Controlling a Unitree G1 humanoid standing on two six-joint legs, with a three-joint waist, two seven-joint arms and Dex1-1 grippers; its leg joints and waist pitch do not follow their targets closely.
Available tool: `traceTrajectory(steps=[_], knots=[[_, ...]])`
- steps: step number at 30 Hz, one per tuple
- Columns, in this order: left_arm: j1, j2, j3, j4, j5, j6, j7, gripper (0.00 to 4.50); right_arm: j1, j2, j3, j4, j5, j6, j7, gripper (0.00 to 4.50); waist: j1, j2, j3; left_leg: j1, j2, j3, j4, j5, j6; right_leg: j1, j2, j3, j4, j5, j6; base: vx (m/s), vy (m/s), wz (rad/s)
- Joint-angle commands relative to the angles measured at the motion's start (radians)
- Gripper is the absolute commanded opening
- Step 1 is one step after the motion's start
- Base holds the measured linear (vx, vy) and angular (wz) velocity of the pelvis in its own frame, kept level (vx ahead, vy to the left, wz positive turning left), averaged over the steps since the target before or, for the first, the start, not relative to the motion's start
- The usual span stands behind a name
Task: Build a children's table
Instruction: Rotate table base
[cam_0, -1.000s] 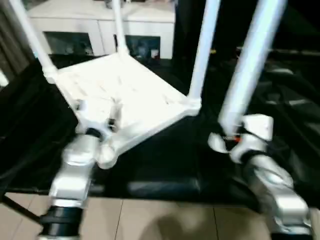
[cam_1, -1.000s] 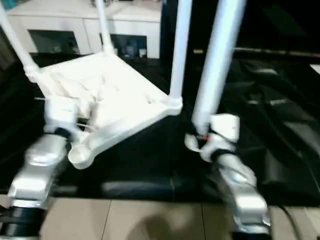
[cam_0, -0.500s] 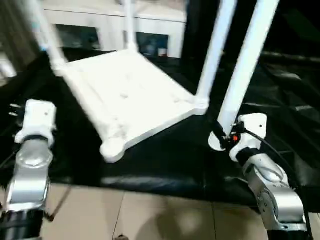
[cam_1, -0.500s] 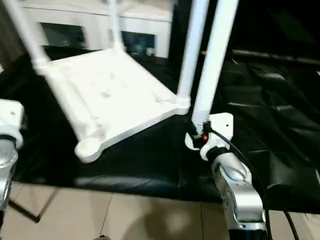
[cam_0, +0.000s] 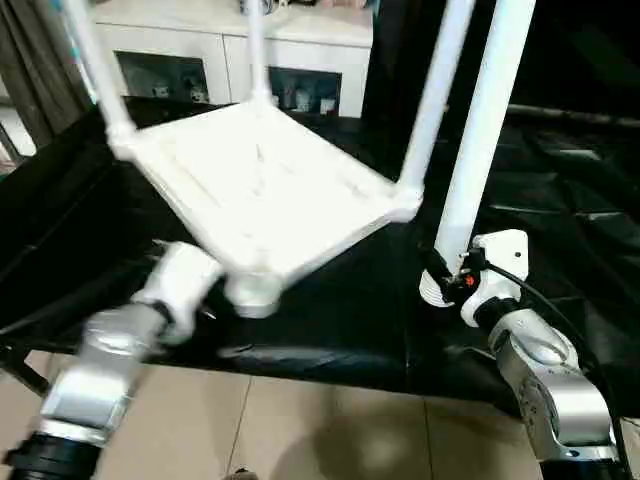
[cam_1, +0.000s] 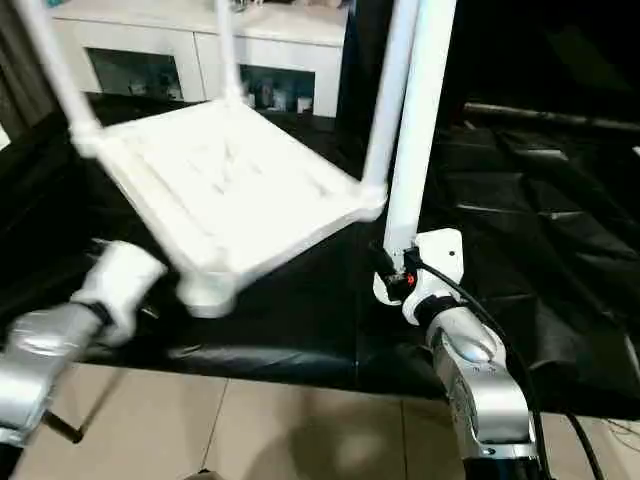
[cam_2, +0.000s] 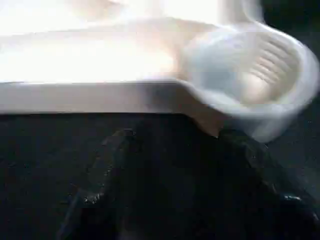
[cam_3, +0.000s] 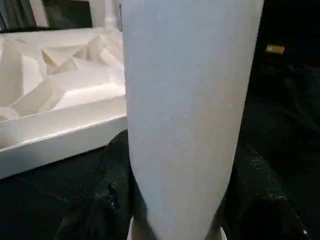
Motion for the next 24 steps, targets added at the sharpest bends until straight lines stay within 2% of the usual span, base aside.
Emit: traceTrajectory(steps=[1, 2, 5, 6, 8, 9, 10, 11, 12, 13, 14, 16, 17, 19, 20, 22, 24], knots=[[-0.047, -0.021, -0.068, 0.031, 0.013, -0.043, -0.041, 2.99, -0.004, -0.003, -0.011, -0.012, -0.006, -0.002, -0.005, 1.89, 0.000, 0.014, -0.062, 0.022, 0.054, -0.017, -0.076, -0.061, 0.018, 0.022, -0.073, 0.043, -0.062, 0.226, -0.205, 0.000, 0.000, 0.00], [-0.058, -0.029, -0.080, 0.043, 0.019, -0.051, -0.043, 2.99, -0.005, -0.003, -0.011, -0.012, -0.007, -0.002, -0.005, 1.89, 0.000, 0.017, -0.060, 0.022, 0.054, -0.016, -0.077, -0.070, 0.019, 0.022, -0.073, 0.043, -0.064, 0.220, -0.207, 0.000, 0.000, 0.00], [-0.112, -0.079, -0.119, 0.126, 0.048, -0.090, -0.035, 2.99, -0.007, -0.004, -0.011, -0.017, -0.009, -0.001, -0.008, 1.89, -0.002, 0.012, -0.055, 0.021, 0.057, -0.016, -0.083, -0.128, 0.011, 0.027, -0.077, 0.044, -0.071, 0.145, -0.212, 0.000, 0.000, 0.00], [-0.136, -0.106, -0.132, 0.169, 0.060, -0.112, -0.023, 2.99, -0.006, -0.004, -0.010, -0.021, -0.010, 0.000, -0.010, 1.89, -0.005, 0.014, -0.050, 0.023, 0.058, -0.014, -0.085, -0.157, 0.006, 0.024, -0.077, 0.046, -0.079, 0.095, -0.210, 0.000, 0.000, 0.00], [-0.180, -0.148, -0.158, 0.240, 0.089, -0.155, 0.004, 2.99, -0.002, -0.004, -0.008, -0.030, -0.011, 0.003, -0.013, 1.89, -0.002, 0.013, -0.050, 0.025, 0.060, -0.014, -0.086, -0.175, -0.003, 0.025, -0.080, 0.047, -0.082, 0.052, -0.211, 0.000, 0.000, 0.00], [-0.214, -0.180, -0.175, 0.293, 0.107, -0.188, 0.024, 2.99, 0.000, -0.006, -0.009, -0.036, -0.011, 0.005, -0.014, 1.89, -0.006, 0.020, -0.047, 0.026, 0.060, -0.013, -0.087, -0.196, -0.008, 0.022, -0.078, 0.049, -0.090, 0.020, -0.206, 0.000, 0.000, 0.00], [-0.214, -0.180, -0.175, 0.293, 0.107, -0.188, 0.024, 2.99, 0.000, -0.006, -0.009, -0.036, -0.011, 0.005, -0.014, 1.89, -0.002, 0.016, -0.050, 0.030, 0.062, -0.014, -0.087, -0.205, -0.014, 0.024, -0.081, 0.050, -0.088, 0.009, -0.202, 0.000, 0.000, 0.00], [-0.226, -0.196, -0.179, 0.315, 0.107, -0.198, 0.029, 2.99, 0.003, -0.007, -0.010, -0.039, -0.011, 0.005, -0.014, 1.89, -0.004, 0.014, -0.049, 0.026, 0.064, -0.014, -0.089, -0.200, -0.013, 0.027, -0.083, 0.050, -0.087, 0.010, -0.204, 0.000, 0.000, 0.00], [-0.270, -0.236, -0.203, 0.386, 0.125, -0.256, 0.053, 2.99, 0.008, -0.010, -0.012, -0.047, -0.013, 0.006, -0.017, 1.89, -0.007, 0.022, -0.047, 0.024, 0.061, -0.013, -0.090, -0.204, -0.015, 0.024, -0.080, 0.049, -0.091, -0.005, -0.200, 0.000, 0.000, 0.00], [-0.298, -0.266, -0.213, 0.431, 0.128, -0.298, 0.063, 2.99, 0.012, -0.011, -0.013, -0.052, -0.013, 0.006, -0.018, 1.89, -0.007, 0.023, -0.050, 0.028, 0.061, -0.013, -0.086, -0.207, -0.016, 0.024, -0.082, 0.051, -0.091, -0.006, -0.200, 0.000, 0.000, 0.00], [-0.315, -0.285, -0.218, 0.459, 0.129, -0.324, 0.069, 2.99, 0.014, -0.012, -0.014, -0.055, -0.013, 0.006, -0.019, 1.89, -0.007, 0.021, -0.050, 0.026, 0.061, -0.012, -0.086, -0.198, -0.014, 0.026, -0.082, 0.052, -0.093, 0.002, -0.199, 0.000, 0.000, 0.00], [-0.347, -0.333, -0.227, 0.499, 0.128, -0.354, 0.081, 2.99, 0.021, -0.013, -0.017, -0.065, -0.014, 0.009, -0.022, 1.89, -0.002, 0.016, -0.054, 0.022, 0.062, -0.012, -0.080, -0.146, 0.001, 0.032, -0.085, 0.051, -0.085, 0.077, -0.210, 0.000, 0.000, 0.00], [-0.363, -0.358, -0.228, 0.520, 0.124, -0.369, 0.079, 2.99, 0.022, -0.015, -0.019, -0.067, -0.013, 0.010, -0.022, 1.89, -0.002, 0.027, -0.055, 0.020, 0.064, -0.015, -0.080, -0.131, 0.005, 0.033, -0.087, 0.050, -0.081, 0.103, -0.214, 0.000, 0.000, 0.00], [-0.387, -0.401, -0.225, 0.558, 0.118, -0.405, 0.087, 2.99, 0.023, -0.017, -0.023, -0.072, -0.012, 0.013, -0.023, 1.89, -0.005, 0.018, -0.058, 0.018, 0.064, -0.014, -0.076, -0.096, 0.033, 0.039, -0.086, 0.047, -0.075, 0.183, -0.229, 0.000, 0.000, 0.00], [-0.404, -0.436, -0.218, 0.594, 0.112, -0.451, 0.092, 2.99, 0.023, -0.020, -0.027, -0.075, -0.011, 0.016, -0.025, 1.89, -0.006, 0.018, -0.058, 0.014, 0.062, -0.013, -0.074, -0.086, 0.043, 0.040, -0.086, 0.047, -0.076, 0.197, -0.233, 0.000, 0.000, 0.00], [-0.406, -0.458, -0.207, 0.610, 0.101, -0.495, 0.101, 2.99, 0.024, -0.022, -0.034, -0.079, -0.011, 0.019, -0.031, 1.89, -0.006, 0.026, -0.060, 0.016, 0.061, -0.013, -0.070, -0.079, 0.067, 0.041, -0.088, 0.047, -0.076, 0.214, -0.239, 0.000, 0.000, 0.00], [-0.396, -0.456, -0.199, 0.597, 0.086, -0.501, 0.091, 2.99, 0.025, -0.023, -0.038, -0.082, -0.010, 0.021, -0.034, 1.89, -0.010, 0.018, -0.060, 0.014, 0.062, -0.012, -0.071, -0.075, 0.082, 0.043, -0.087, 0.045, -0.076, 0.217, -0.244, 0.000, 0.000, 0.00]])
